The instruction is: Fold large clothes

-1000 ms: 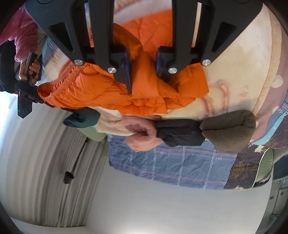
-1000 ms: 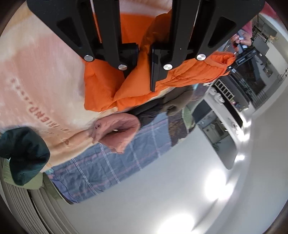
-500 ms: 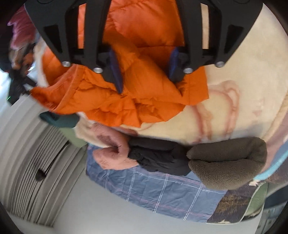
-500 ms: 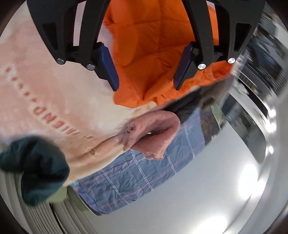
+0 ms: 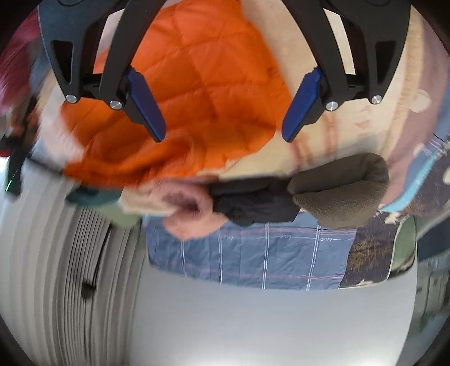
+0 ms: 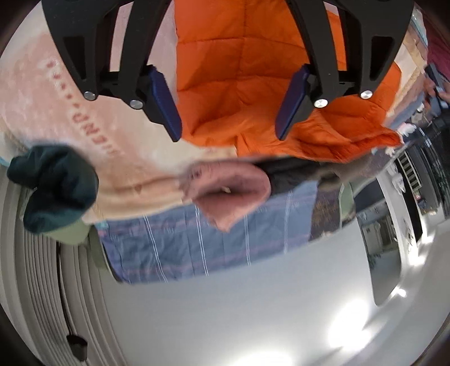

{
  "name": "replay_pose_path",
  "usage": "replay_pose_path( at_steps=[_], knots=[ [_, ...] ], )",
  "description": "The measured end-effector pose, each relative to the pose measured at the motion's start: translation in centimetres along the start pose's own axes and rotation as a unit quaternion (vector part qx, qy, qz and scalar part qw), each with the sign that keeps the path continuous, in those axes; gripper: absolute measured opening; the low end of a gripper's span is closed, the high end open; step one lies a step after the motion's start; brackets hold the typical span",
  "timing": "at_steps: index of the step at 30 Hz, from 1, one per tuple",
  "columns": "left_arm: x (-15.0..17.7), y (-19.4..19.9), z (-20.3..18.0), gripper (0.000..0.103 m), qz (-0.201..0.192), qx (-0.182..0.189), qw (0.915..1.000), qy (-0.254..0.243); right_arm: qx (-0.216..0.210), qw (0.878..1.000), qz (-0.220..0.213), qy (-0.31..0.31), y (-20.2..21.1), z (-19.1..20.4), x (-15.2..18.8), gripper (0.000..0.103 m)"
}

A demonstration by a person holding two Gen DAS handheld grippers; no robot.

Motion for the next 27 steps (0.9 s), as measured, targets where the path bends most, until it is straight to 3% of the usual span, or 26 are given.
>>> replay_pose_path(
  at_steps=[3,6,9,11,13,18,20,22,24,27],
  knots=[
    [1.3,-1.7,-0.7,0.086,0.029,-0.013,0.9991,-0.027,-0.016,0.999,0.023,0.020,-1.2,0.8,0.2,0.070],
    [1.6,-4.8,-0.2,0.086,0.064,-0.058,0.9955,-0.038,-0.011,0.998,0.053,0.036,-3.9,1.5,0.7,0.070],
    [2.0,-8.2,1.7,0.086,0.102,-0.115,0.9879,-0.023,0.020,0.997,0.068,0.021,-7.2,1.0,0.6,0.068],
    [2.6,-10.1,3.1,0.086,0.126,-0.143,0.9817,-0.005,0.069,0.994,0.080,0.030,-9.2,0.2,0.9,0.065],
    [3.1,-11.1,4.1,0.087,0.136,-0.148,0.9796,0.013,0.127,0.985,0.114,0.037,-11.5,-1.4,2.4,0.060],
    [2.3,-10.4,5.1,0.087,0.118,-0.163,0.9789,0.036,0.133,0.972,0.190,-0.049,-13.1,-4.6,5.4,0.060],
    [0.8,-9.2,4.7,0.085,0.094,-0.154,0.9825,0.050,0.133,0.970,0.189,-0.069,-12.4,-4.7,4.8,0.060],
    [-1.4,-8.3,3.4,0.080,0.061,-0.118,0.9889,0.065,0.125,0.976,0.169,-0.061,-11.7,-3.6,3.5,0.060],
    [-3.8,-8.0,1.0,0.065,0.034,-0.073,0.9945,0.066,0.105,0.983,0.145,-0.040,-11.6,-1.5,1.9,0.060],
    [-5.6,-10.1,-2.4,0.055,0.033,-0.041,0.9976,0.045,0.056,0.990,0.129,-0.015,-13.1,1.7,-0.1,0.060]
  ],
)
Point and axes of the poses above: each gripper's, at about its wrist camera, not at the fingertips, and y roughly against the way its jaws point, z to its left, x to its underside, the point moved 6 cm from there along -y, roughly the way its jaws point, and after that the axes turned 3 degrees about -y, right-handed, at the moved point
